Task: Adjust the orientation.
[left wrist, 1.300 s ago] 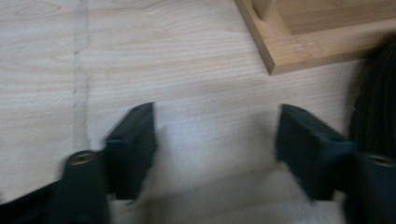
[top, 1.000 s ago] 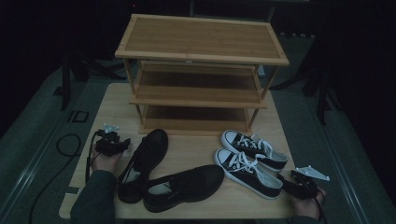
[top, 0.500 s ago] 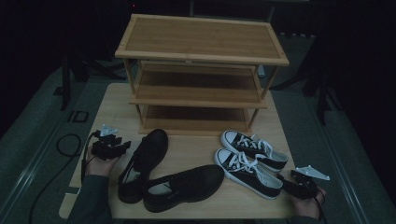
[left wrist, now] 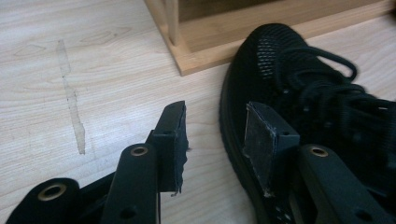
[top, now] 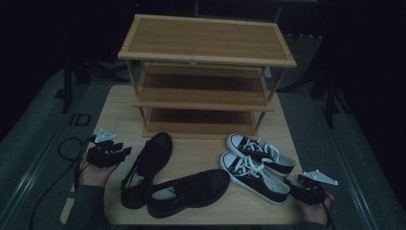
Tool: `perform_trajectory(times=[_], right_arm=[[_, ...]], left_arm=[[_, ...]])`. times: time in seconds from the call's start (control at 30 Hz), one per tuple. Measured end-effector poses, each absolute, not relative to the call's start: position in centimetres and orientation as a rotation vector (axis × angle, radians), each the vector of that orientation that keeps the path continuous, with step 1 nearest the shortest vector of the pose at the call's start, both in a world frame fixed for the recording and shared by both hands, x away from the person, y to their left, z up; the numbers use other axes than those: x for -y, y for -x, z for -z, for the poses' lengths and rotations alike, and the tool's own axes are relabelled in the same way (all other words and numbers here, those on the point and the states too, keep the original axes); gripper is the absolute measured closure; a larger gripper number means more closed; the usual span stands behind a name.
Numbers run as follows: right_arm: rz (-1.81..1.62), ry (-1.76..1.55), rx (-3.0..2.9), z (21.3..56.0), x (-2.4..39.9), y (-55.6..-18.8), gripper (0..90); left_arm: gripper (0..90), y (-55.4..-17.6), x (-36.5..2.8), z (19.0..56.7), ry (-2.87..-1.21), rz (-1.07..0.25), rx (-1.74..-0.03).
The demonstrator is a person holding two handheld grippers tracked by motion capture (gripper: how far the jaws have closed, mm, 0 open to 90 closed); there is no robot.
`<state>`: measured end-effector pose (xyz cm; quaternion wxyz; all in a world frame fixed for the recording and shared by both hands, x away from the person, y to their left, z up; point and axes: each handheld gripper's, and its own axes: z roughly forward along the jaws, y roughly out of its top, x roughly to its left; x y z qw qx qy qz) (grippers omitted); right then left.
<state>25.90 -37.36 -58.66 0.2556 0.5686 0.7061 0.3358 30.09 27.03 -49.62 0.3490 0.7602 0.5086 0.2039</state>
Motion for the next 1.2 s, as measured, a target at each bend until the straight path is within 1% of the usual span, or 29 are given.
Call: perform_trajectory(times=[0.07, 0.43, 0.97, 1.1, 1.2], right_arm=[[-0.912, -1.544, -1.917, 58.7, 37.4, -25.9, 35.3], [-0.912, -1.544, -1.917, 58.7, 37.4, -25.9, 35.2], [-0.912, -1.542, -1.919, 58.7, 37.4, -25.9, 35.2], [-0.912, -1.542, -1.919, 58.7, 37.4, -25.9, 35.2], [-0.912, -1.541, -1.919, 58.7, 37.4, -25.9, 35.2]], left_arm=[[59.5, -29.7, -26.9, 49.2, -1.984, -0.510, -1.302], [57.1, -28.2, -26.0, 47.2, -2.047, -0.469, -1.226], [57.1, -27.1, -25.0, 46.0, -2.109, -0.385, -1.209], [56.9, -27.0, -24.5, 46.0, -2.133, -0.379, -1.202], [56.6, -27.1, -24.2, 46.2, -2.153, -0.352, -1.191]])
